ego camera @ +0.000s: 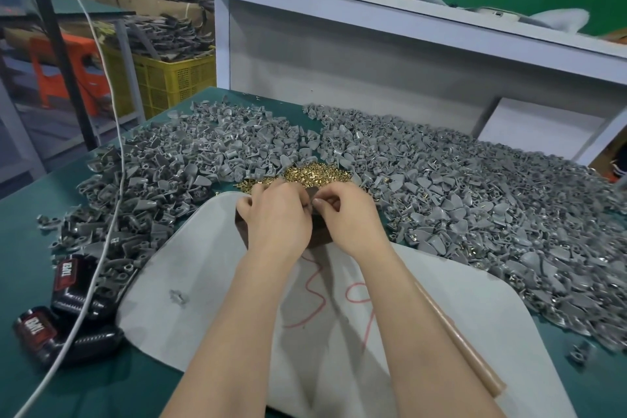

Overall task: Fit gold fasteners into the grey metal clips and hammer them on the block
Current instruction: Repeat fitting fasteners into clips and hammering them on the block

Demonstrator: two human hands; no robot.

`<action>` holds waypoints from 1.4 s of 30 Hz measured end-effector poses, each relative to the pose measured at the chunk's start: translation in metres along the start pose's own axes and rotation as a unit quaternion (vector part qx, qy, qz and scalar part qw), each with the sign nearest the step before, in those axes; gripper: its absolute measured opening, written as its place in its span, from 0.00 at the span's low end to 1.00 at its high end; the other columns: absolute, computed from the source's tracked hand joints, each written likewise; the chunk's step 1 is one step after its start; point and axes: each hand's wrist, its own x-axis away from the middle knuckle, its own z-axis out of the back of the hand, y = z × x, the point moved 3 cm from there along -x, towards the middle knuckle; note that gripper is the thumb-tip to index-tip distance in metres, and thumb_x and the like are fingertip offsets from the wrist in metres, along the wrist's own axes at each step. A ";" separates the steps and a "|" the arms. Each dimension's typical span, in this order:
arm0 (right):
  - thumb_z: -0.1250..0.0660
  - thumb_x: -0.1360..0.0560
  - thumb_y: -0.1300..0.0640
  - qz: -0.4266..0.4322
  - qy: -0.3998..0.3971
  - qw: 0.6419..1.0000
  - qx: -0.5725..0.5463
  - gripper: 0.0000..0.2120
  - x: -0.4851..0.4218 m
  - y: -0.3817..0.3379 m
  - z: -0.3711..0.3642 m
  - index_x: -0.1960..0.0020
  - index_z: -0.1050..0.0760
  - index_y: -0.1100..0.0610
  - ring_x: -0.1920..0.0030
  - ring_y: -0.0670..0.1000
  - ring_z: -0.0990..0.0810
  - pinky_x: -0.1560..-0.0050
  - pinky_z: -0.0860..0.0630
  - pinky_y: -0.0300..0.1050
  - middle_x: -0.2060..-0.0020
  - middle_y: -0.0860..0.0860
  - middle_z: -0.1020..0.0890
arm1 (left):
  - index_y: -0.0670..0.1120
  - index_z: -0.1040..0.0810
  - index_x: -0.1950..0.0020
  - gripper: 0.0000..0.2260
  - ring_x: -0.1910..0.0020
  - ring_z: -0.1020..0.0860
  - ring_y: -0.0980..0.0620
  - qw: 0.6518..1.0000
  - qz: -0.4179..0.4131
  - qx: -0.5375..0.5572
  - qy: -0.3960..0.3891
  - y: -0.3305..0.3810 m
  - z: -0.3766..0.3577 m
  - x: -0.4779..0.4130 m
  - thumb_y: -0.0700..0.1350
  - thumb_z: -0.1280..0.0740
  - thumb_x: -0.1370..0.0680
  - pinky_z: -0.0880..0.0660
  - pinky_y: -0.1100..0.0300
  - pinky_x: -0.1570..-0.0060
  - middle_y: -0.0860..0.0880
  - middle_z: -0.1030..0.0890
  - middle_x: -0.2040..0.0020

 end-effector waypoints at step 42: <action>0.35 0.24 0.61 -0.003 -0.055 0.985 0.161 0.05 -0.005 -0.024 0.011 0.52 0.21 0.57 0.49 0.55 0.22 0.50 0.27 0.43 0.51 0.54 0.19 | 0.51 0.19 0.51 0.08 0.42 0.32 0.45 0.999 -0.015 -0.038 0.006 0.002 -0.004 -0.001 0.45 0.38 0.22 0.40 0.53 0.46 0.50 0.22 0.47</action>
